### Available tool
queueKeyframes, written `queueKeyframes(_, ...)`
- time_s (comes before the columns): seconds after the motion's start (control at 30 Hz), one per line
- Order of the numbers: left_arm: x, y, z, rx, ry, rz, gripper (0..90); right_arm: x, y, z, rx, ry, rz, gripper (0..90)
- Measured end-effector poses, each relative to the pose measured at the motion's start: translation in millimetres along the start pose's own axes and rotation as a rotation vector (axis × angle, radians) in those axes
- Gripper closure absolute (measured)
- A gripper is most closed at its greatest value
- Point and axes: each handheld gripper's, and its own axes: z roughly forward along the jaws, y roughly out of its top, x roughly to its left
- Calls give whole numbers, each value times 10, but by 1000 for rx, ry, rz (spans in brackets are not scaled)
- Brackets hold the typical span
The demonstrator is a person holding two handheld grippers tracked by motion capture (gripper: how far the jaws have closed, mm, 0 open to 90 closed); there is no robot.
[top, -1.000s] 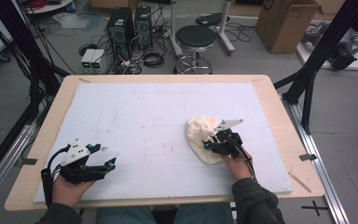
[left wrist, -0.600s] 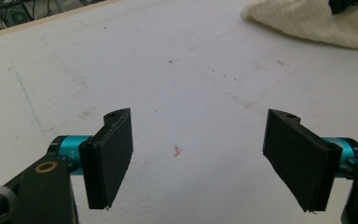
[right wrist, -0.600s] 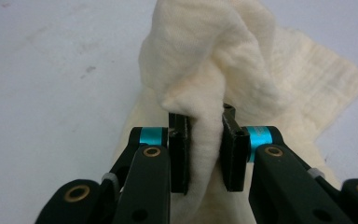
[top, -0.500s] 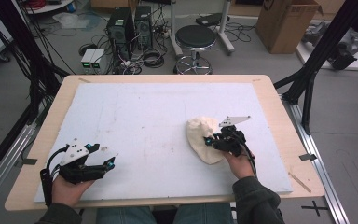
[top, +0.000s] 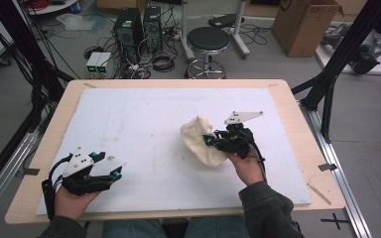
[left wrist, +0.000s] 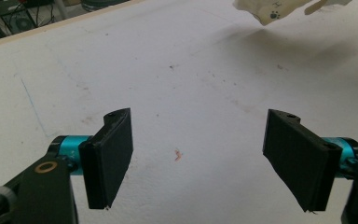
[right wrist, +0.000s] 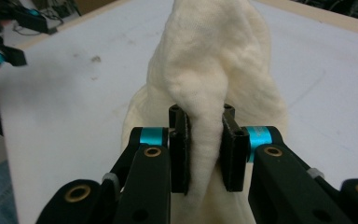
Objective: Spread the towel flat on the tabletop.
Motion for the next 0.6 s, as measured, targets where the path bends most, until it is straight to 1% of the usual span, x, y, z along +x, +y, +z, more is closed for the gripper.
queueKeyframes(0.07,4,1,-4,-1,3,0,248,42,48,47,-12,21,-3,768)
queueKeyframes(0.2,2,5,-8,-7,5,1,248,135,114,206,-10,51,-2,768)
queueKeyframes(0.23,2,6,-10,-8,3,2,248,135,114,206,-10,51,-2,768)
queueKeyframes(0.33,0,9,-8,-13,2,1,248,209,142,350,-4,71,-1,767)
queueKeyframes(0.37,-1,10,-9,-14,3,1,248,256,159,453,1,79,-4,766)
queueKeyframes(0.4,-1,11,-7,-14,1,3,248,256,159,453,1,79,-4,766)
queueKeyframes(0.43,-1,13,-6,-15,-1,5,248,279,167,504,6,79,-4,766)
queueKeyframes(0.47,-3,14,-7,-14,-1,5,248,311,172,609,11,81,2,765)
queueKeyframes(0.5,-5,14,-6,-16,-1,4,248,311,172,609,11,81,2,765)
queueKeyframes(0.6,-4,16,-5,-16,-4,7,248,340,150,770,36,76,21,761)
